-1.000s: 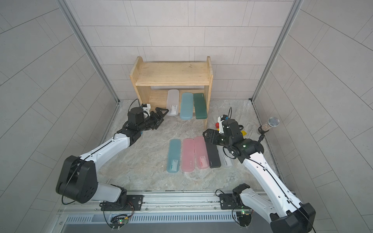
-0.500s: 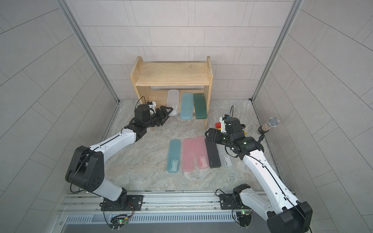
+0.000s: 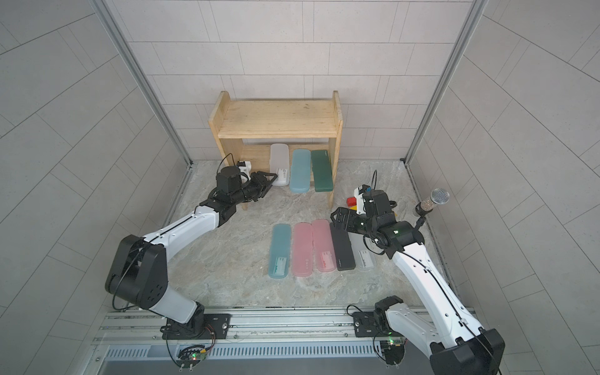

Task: Remove the pencil cases from the shelf
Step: Pick up the pencil case from the shelf.

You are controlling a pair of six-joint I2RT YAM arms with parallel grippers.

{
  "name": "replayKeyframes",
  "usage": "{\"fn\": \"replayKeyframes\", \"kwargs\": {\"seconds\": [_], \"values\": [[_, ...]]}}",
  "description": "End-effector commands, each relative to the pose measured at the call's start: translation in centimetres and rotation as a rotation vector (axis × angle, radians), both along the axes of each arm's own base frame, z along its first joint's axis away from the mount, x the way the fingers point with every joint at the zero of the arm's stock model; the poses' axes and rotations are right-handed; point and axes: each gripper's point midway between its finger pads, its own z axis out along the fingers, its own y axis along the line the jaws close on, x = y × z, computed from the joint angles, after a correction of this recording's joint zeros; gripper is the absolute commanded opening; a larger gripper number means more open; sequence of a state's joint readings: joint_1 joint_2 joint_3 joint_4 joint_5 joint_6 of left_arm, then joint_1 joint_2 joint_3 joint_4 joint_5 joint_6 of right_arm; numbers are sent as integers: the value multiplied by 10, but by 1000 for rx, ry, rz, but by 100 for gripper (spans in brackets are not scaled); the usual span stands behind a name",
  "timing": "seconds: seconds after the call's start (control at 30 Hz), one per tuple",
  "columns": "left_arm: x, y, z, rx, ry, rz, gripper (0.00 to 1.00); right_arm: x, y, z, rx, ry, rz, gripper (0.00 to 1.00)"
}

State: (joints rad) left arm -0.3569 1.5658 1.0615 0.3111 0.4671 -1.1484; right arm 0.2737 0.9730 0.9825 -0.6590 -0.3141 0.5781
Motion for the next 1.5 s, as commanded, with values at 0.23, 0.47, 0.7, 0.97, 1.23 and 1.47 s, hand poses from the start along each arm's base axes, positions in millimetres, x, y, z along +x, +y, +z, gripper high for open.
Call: {"fn": "replayKeyframes", "kwargs": {"seconds": [0.23,0.47,0.7,0.97,1.23,1.47], "values": [[-9,15,10,-32,-90,57,0,-8,-1,27,-4,-66,25,100],[-51,42,37,84,-243,33,0,-10,12,67,50,-187,48,100],[-120,55,55,153,-483,-42,0,-8,74,102,123,-327,129,100],[-179,81,59,195,-605,6,0,16,170,132,212,-335,272,100],[-197,85,58,193,-627,-4,0,29,242,139,280,-335,352,100],[-202,84,60,212,-665,-17,0,34,275,136,238,-318,389,100]]}}
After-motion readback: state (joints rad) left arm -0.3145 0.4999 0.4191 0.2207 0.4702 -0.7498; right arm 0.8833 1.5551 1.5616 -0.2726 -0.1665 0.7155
